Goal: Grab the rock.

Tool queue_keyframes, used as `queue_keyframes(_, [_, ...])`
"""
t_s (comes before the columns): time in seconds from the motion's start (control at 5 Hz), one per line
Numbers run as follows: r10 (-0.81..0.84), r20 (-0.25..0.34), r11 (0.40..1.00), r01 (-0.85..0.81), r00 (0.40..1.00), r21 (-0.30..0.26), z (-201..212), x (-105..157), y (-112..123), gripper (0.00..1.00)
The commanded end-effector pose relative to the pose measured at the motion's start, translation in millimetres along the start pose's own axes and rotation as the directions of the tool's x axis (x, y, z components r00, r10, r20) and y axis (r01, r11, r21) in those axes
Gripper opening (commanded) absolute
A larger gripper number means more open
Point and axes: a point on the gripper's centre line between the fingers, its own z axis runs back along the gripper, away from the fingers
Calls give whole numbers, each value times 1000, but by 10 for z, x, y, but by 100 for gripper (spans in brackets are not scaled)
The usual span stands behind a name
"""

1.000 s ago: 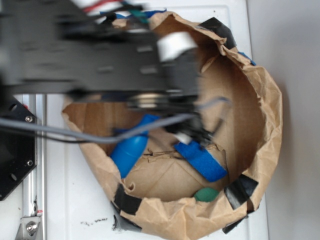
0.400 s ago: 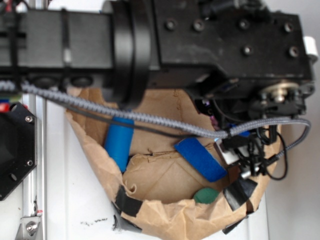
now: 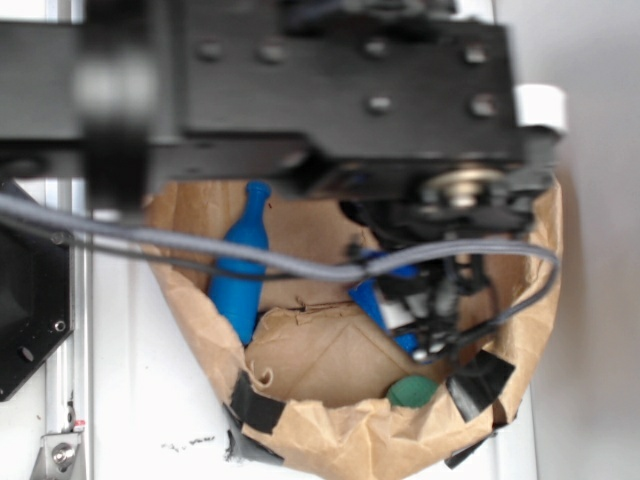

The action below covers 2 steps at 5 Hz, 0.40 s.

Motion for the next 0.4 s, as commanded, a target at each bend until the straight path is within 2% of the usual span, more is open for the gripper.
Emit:
queue_keyframes(0.0, [-4, 69, 999, 7, 998, -39, 221, -178, 162, 0])
queue_keyframes(0.2, [-3, 59, 999, 5, 998, -38, 194, -192, 161, 0])
